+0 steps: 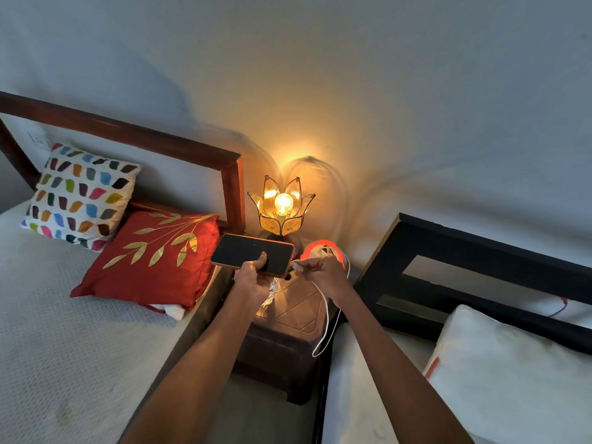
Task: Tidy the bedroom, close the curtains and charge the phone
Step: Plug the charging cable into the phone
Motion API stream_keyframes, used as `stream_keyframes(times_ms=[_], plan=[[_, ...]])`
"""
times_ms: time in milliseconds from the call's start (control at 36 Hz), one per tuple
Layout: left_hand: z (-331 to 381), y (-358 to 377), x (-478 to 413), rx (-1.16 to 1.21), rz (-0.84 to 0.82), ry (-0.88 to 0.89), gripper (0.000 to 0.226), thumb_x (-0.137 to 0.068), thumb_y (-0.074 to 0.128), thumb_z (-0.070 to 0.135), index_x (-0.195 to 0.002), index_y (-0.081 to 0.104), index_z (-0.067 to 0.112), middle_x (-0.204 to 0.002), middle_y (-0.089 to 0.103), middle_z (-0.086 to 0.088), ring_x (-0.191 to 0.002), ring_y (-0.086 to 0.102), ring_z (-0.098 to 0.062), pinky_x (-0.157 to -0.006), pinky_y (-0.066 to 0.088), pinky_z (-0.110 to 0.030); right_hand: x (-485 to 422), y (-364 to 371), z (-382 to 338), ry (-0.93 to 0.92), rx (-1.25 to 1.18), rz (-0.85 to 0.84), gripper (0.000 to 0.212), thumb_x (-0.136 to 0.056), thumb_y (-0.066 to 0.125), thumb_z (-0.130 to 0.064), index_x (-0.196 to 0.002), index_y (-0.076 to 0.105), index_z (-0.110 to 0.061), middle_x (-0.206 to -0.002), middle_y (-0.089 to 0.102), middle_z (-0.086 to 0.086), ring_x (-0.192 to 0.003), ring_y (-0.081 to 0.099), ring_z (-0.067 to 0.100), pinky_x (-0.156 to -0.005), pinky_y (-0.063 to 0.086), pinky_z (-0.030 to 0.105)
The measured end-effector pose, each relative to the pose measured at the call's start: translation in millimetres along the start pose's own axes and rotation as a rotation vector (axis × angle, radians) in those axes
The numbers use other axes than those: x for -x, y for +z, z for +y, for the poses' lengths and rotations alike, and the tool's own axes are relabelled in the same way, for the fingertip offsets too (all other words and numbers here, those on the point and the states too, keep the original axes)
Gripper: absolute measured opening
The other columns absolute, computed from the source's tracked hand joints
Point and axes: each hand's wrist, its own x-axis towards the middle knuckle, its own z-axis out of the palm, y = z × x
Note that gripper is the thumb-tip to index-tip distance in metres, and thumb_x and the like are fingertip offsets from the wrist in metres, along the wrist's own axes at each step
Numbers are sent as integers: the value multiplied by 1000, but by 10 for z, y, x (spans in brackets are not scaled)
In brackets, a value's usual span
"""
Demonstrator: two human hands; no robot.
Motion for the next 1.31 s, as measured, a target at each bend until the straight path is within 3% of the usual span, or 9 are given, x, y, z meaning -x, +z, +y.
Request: stream_keyframes(times_ms=[28,139,278,389,528,611,806,1083,1306], plan=[[-3,-2,11,-3,-2,-1,49,-88,57,4,-133,38,9,-120,58,-14,-110,56,-31,-105,39,-47,-4,-11,-16,25,-15,-11,23,-84,66,-5,-106,70,-2,-93,72,8,-84,62,12,-80,52,20],[-13,12,48,-21,-14,-2,49,-89,56,5,-134,37,9,-115,58,-13,-103,56,-29,-103,40,-46,-25,-70,-64,69,-74,-30,18,-83,67,-5,-98,72,3,-69,67,-3,-56,64,-2,-58,50,8],[-42,17,113,-28,-37,0,48,-89,55,4,-134,36,9,-117,56,-14,-110,54,-31,-102,41,-46,-55,-123,-114,159,-61,-78,15,-81,70,-9,-95,74,-4,-76,69,0,-68,64,7,-64,54,17],[-44,34,170,-20,-58,-7,47,-90,55,3,-133,37,8,-109,59,-13,-103,55,-29,-98,43,-43,-42,-181,-160,179,-78,-82,16,-81,70,-10,-95,74,-4,-71,67,-4,-65,63,6,-57,51,14],[-29,55,204,25,-76,-24,47,-89,56,2,-132,38,7,-101,60,-12,-101,56,-30,-97,44,-43,-4,-245,-143,208,-217,-124,21,-81,69,-6,-101,72,-2,-84,70,4,-75,66,13,-73,56,24],[-41,71,236,20,-92,-27,48,-88,56,2,-133,38,7,-105,61,-13,-112,55,-31,-99,43,-44,33,-263,-125,194,-231,-116,18,-80,71,-7,-97,73,-3,-83,71,7,-77,67,15,-78,56,28],[-71,66,297,29,-105,-30,54,-86,57,0,-135,36,9,-127,56,-16,-119,52,-34,-97,44,-45,95,-328,-162,193,-233,-128,8,-78,72,-7,-87,74,-6,-73,70,4,-63,65,11,-65,56,20],[-109,47,395,4,-136,-33,52,-87,56,-1,-134,36,9,-123,56,-15,-117,53,-33,-93,46,-42,123,-408,-157,207,-207,-196,21,-76,75,-8,-93,73,4,-69,68,7,-53,62,8,-60,54,21],[-114,9,410,-1,-164,-25,52,-87,56,-1,-134,36,7,-122,56,-16,-117,52,-34,-98,43,-44,185,-384,-145,142,-246,-178,15,-74,77,-12,-83,75,0,-69,70,7,-62,63,16,-63,54,23]])
